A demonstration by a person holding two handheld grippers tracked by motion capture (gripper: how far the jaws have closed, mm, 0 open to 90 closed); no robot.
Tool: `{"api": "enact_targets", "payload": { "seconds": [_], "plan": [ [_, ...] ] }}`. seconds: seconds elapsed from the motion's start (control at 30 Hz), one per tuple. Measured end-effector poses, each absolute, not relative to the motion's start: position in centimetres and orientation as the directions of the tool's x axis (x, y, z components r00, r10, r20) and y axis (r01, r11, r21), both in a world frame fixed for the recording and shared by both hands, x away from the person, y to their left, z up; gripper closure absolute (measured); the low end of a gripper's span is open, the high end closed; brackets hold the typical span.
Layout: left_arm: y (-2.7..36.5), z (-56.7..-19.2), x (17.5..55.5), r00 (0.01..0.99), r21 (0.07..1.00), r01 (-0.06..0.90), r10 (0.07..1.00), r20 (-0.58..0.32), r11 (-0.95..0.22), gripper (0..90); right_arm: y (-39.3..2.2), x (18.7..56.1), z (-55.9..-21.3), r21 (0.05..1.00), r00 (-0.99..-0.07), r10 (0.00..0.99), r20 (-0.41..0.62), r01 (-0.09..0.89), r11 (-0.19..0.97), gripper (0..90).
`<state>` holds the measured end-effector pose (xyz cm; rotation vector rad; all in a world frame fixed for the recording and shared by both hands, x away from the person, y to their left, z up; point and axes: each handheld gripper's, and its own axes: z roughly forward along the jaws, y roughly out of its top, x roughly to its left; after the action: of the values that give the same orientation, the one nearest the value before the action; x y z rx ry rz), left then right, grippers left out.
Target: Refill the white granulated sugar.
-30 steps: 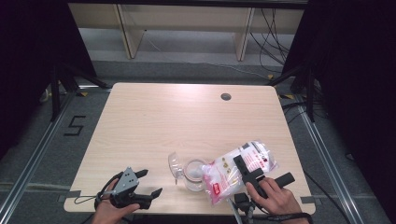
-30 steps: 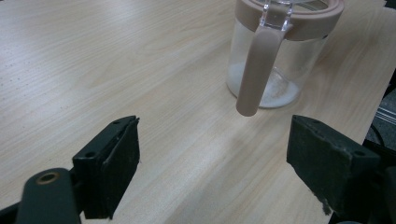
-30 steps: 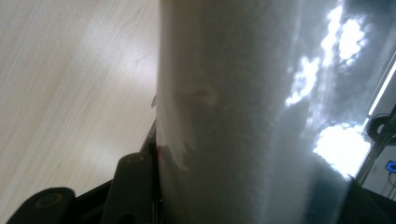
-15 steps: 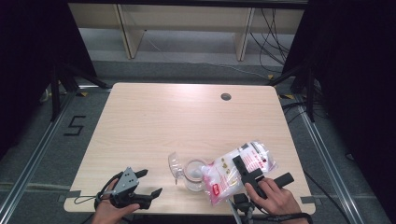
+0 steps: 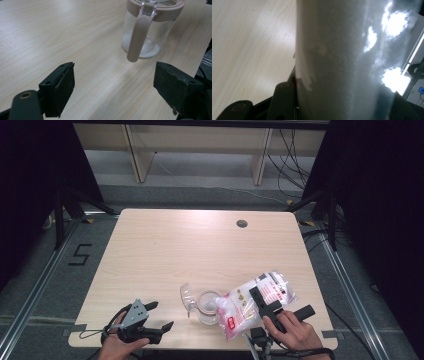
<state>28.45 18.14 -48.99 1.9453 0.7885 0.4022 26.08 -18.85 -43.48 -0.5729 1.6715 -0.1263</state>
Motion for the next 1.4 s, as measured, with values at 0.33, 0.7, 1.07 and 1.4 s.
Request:
{"api": "enact_targets", "payload": {
  "seconds": [0.33, 0.7, 1.07, 1.4],
  "plan": [
    [18.15, -48.97, 28.42, 0.735, 0.874, 0.358, 0.676, -0.046, -0.329, 17.0, -18.81, 26.13, -43.36, -0.407, -0.071, -0.447, -0.892, -0.307, 0.860, 56.9],
    [18.15, -48.95, 28.41, 0.734, 0.874, 0.358, 0.678, -0.045, -0.329, 17.0, -18.87, 26.08, -43.33, -0.394, -0.076, -0.436, -0.897, -0.309, 0.865, 58.0],
    [18.17, -48.98, 28.47, 0.738, 0.876, 0.353, 0.674, -0.045, -0.328, 17.0, -18.94, 26.11, -43.30, -0.371, -0.090, -0.418, -0.904, -0.322, 0.871, 58.7],
    [18.17, -48.94, 28.42, 0.734, 0.874, 0.356, 0.678, -0.043, -0.331, 17.0, -18.91, 26.16, -43.11, -0.386, -0.078, -0.432, -0.899, -0.329, 0.862, 59.0]
  ]
}}
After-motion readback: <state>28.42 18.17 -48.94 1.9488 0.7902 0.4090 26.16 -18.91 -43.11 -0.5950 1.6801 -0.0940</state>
